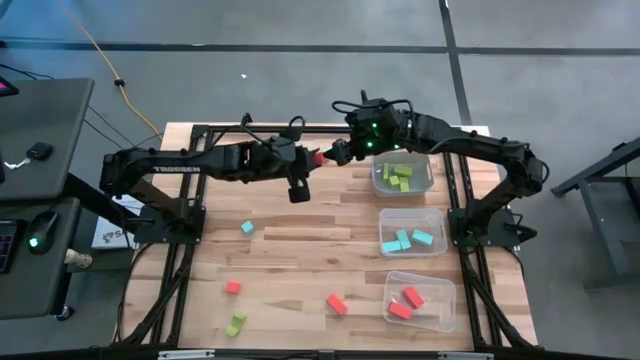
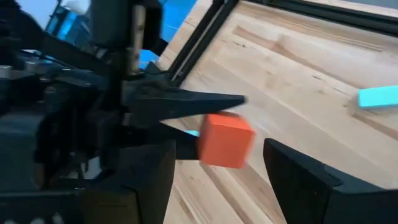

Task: Sort & place blocks by color
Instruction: Put the orange block into the bottom transparent bin

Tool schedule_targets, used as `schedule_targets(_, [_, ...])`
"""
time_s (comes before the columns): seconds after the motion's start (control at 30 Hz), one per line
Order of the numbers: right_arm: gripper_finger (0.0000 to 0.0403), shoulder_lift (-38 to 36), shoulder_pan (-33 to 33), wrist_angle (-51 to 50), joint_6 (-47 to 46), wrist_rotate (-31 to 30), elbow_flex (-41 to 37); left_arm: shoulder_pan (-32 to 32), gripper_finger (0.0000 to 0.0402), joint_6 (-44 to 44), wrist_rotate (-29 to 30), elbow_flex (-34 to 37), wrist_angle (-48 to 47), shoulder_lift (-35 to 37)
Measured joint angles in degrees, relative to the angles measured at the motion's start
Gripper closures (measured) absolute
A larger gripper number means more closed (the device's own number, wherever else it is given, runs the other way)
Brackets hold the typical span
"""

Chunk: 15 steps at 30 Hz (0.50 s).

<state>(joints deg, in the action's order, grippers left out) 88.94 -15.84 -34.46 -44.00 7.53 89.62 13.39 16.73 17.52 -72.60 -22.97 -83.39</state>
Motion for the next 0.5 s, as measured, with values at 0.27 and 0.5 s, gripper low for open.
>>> schedule_targets(0.27, [0.0169, 2.3, 0.8, -0.5, -1.2, 0.3, 0.0, -0.4, 0.0393, 0.5, -0.3, -0.1, 1.4, -1.5])
schedule_targets(0.5, [0.0169, 4.0, 0.9, -0.5, -1.2, 0.0, 0.0, -0.5, 0.0393, 1.5, -0.4, 0.0, 1.8, -1.5])
